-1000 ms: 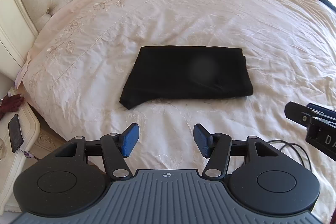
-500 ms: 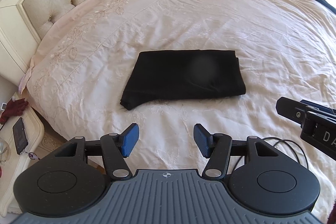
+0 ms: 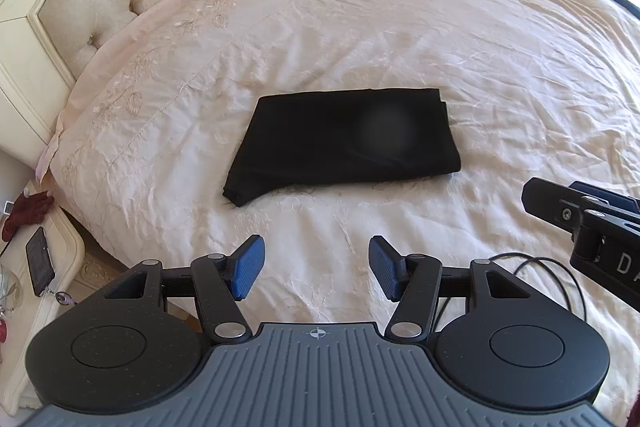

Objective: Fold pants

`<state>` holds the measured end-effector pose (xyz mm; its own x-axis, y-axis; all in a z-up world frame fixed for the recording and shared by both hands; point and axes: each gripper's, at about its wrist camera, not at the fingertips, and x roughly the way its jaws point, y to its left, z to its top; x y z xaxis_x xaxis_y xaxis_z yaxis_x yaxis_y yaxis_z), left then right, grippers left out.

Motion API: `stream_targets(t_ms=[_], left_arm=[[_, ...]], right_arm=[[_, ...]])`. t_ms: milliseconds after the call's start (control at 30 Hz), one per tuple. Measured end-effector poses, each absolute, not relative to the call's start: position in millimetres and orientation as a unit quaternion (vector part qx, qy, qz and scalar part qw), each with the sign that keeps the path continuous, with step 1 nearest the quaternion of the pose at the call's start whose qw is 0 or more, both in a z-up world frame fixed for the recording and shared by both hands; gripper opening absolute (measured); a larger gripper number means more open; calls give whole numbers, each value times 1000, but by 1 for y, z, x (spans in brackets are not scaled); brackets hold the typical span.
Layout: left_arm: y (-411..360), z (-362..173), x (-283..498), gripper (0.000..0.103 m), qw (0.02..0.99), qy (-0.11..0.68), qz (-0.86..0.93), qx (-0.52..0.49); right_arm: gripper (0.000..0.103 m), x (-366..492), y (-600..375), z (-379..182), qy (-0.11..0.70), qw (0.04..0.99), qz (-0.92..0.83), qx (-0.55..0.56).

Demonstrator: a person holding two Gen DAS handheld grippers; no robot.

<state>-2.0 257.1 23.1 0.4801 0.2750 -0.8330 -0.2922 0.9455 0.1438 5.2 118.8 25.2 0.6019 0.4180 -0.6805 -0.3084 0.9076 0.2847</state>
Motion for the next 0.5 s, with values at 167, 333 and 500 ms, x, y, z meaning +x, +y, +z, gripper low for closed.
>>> stream_targets(t_ms=[167, 333, 500], left_arm=[[257, 24, -1, 56, 860, 484, 164, -7], [257, 24, 0, 56, 859, 485, 163, -5], [261, 23, 8, 56, 859, 488, 157, -6]], right_arm=[[42, 6, 121, 26, 396, 892, 206, 68], [42, 8, 122, 26, 395, 892, 210, 69], [42, 12, 122, 24, 400, 890, 210, 71]])
